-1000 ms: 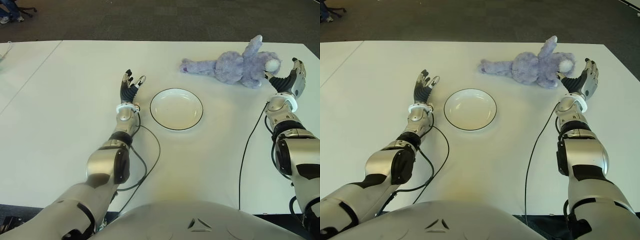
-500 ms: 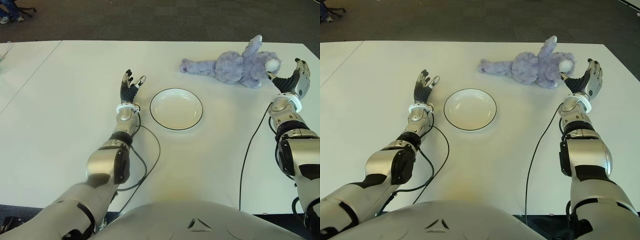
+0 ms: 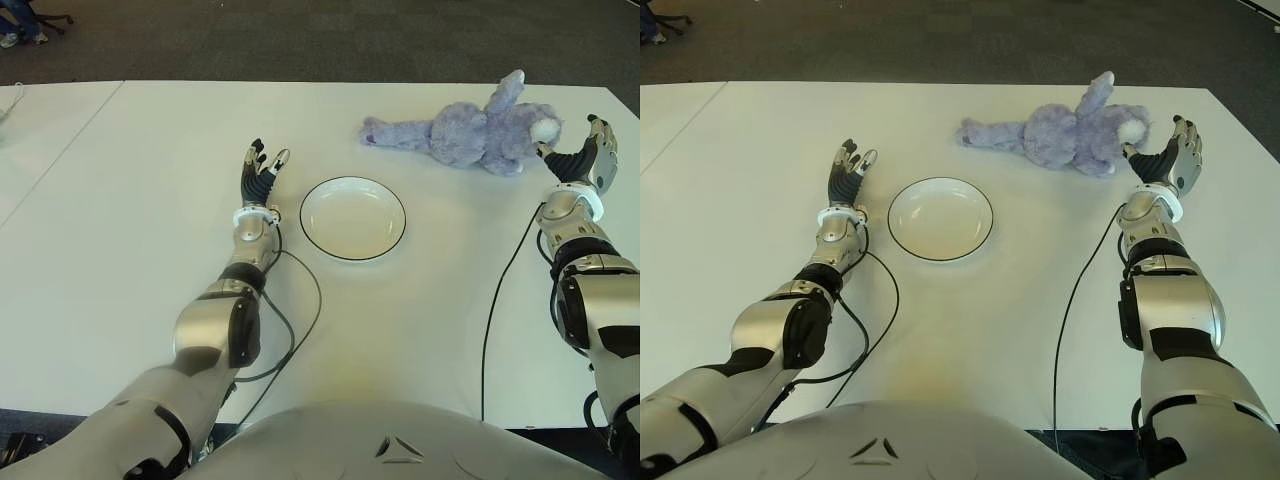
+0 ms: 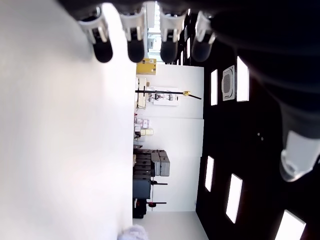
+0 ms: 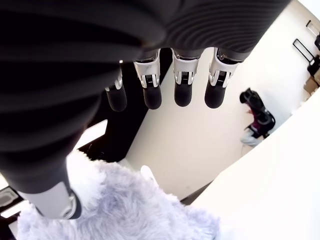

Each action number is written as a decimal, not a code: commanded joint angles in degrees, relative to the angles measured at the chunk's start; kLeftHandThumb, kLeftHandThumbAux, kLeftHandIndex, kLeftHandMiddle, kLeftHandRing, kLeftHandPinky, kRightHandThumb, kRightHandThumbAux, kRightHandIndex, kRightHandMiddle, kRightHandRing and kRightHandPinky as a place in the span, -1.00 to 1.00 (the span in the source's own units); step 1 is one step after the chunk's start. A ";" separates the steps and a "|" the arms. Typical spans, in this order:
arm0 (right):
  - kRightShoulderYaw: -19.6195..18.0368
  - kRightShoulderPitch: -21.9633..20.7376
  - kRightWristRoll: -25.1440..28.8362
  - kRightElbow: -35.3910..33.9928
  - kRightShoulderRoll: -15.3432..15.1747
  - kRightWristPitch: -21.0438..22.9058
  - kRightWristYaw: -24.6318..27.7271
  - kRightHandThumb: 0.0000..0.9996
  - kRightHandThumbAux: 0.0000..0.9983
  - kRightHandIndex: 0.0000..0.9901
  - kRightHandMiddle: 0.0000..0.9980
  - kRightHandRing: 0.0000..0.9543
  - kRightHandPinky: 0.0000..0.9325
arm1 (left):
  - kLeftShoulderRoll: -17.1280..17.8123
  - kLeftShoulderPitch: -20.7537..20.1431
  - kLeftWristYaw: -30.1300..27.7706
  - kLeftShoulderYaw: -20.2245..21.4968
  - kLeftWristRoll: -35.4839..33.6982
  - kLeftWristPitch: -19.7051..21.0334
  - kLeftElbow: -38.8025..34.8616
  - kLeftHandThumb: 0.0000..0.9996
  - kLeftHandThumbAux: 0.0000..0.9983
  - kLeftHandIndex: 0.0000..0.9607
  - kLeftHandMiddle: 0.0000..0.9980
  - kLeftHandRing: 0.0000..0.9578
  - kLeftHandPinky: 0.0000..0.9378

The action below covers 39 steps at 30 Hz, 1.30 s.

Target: Put the doll into the plate.

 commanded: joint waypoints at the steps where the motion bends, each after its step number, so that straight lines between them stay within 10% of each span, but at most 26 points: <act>1: -0.54 -1.56 -0.01 0.90 1.19 0.38 1.31 -0.26 0.30 -0.85 -1.00 -1.00 -0.89 | -2.89 8.38 0.70 0.16 -0.20 9.86 6.68 -1.00 0.17 -1.00 -0.90 -0.89 -0.95; 22: 1.90 -1.13 -2.17 1.11 5.72 0.70 -1.17 0.38 0.31 -0.78 -0.90 -0.86 -0.69 | -2.89 8.73 0.06 -0.22 -0.08 9.16 6.59 -1.00 0.32 -1.00 -0.88 -0.88 -0.95; 39: 3.53 -1.39 -2.89 1.26 7.60 1.30 0.07 0.53 0.30 -0.78 -0.91 -0.80 -0.64 | -3.14 8.61 0.42 -0.74 0.41 9.34 6.65 -1.00 0.30 -1.00 -0.89 -0.89 -0.95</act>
